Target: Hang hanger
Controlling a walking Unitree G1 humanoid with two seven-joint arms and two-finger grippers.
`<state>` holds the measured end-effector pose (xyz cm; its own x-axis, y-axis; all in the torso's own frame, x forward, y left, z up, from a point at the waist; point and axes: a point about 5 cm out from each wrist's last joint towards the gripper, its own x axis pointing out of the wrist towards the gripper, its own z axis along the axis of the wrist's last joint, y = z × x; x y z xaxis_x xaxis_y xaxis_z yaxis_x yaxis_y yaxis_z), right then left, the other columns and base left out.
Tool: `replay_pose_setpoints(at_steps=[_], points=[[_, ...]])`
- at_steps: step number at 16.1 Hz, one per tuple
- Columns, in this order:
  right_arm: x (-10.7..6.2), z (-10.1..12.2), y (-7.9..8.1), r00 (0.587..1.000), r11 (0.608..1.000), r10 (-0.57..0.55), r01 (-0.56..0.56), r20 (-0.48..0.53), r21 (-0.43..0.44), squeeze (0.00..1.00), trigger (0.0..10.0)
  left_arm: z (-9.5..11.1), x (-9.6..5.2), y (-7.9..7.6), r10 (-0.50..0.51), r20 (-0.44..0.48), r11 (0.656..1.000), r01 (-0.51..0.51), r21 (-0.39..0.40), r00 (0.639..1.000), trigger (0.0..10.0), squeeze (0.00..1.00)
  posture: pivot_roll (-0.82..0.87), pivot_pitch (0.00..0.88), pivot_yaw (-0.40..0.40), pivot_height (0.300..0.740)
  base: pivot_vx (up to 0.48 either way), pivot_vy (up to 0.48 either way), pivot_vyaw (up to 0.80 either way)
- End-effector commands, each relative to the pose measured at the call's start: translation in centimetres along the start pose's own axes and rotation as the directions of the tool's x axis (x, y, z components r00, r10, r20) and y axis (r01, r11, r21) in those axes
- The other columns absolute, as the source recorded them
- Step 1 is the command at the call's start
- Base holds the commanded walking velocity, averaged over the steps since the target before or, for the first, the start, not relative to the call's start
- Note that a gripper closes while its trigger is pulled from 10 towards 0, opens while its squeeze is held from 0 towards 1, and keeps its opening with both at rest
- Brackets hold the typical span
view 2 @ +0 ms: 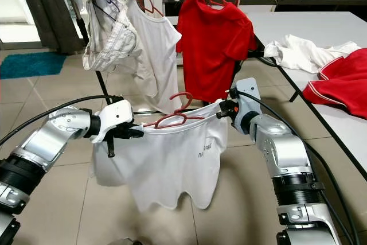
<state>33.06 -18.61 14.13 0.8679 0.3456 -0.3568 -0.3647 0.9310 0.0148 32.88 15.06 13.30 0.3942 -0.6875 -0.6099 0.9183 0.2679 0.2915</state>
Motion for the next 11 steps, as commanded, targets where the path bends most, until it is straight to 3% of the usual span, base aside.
replay_pose_setpoints(at_steps=[1,3,4,5,6,9,11], points=[[-0.4,0.7,0.5,1.000,1.000,0.012,-0.012,0.028,-0.002,0.00,0.0,0.9,-0.2,0.9,0.054,0.027,0.998,-0.055,0.022,0.998,0.0,0.00,-0.12,0.000,0.005,0.740,0.000,0.000,0.00],[-0.5,0.6,1.5,0.999,0.999,0.025,-0.026,0.037,0.021,0.00,0.0,1.3,-0.1,1.1,0.065,0.043,0.998,-0.066,0.020,0.997,0.0,0.00,-0.12,0.000,0.003,0.740,0.000,0.000,0.00],[-0.6,0.5,2.2,0.999,0.999,0.033,-0.035,0.043,0.031,0.00,7.4,1.5,0.0,1.1,0.065,0.053,0.998,-0.066,0.019,0.997,0.0,0.00,-0.12,0.000,0.002,0.740,0.000,0.000,0.00],[-0.6,0.3,2.8,0.999,0.999,0.025,-0.026,0.045,0.042,0.00,10.0,1.5,0.1,1.1,0.064,0.061,0.998,-0.066,0.019,0.996,0.0,0.00,-0.12,0.000,0.003,0.740,0.000,0.000,0.00],[-0.7,0.2,3.3,0.998,0.996,0.032,-0.036,0.062,0.079,1.00,10.0,1.5,0.1,1.1,0.063,0.069,0.998,-0.064,0.016,0.996,0.0,0.00,-0.13,0.000,0.003,0.740,0.000,0.000,0.00],[-1.2,0.7,4.3,0.991,0.987,0.088,-0.101,0.105,0.123,1.00,10.0,1.4,-0.1,1.2,0.069,0.074,0.997,-0.071,0.022,0.995,0.0,0.00,-0.12,0.000,-0.002,0.740,0.000,0.000,0.00],[-1.4,1.0,4.0,0.994,0.995,0.063,-0.070,0.093,0.071,1.00,10.0,1.0,-0.6,1.6,0.086,0.070,0.996,-0.088,0.017,0.994,0.0,0.00,-0.12,0.000,-0.003,0.740,0.000,0.000,0.00]])
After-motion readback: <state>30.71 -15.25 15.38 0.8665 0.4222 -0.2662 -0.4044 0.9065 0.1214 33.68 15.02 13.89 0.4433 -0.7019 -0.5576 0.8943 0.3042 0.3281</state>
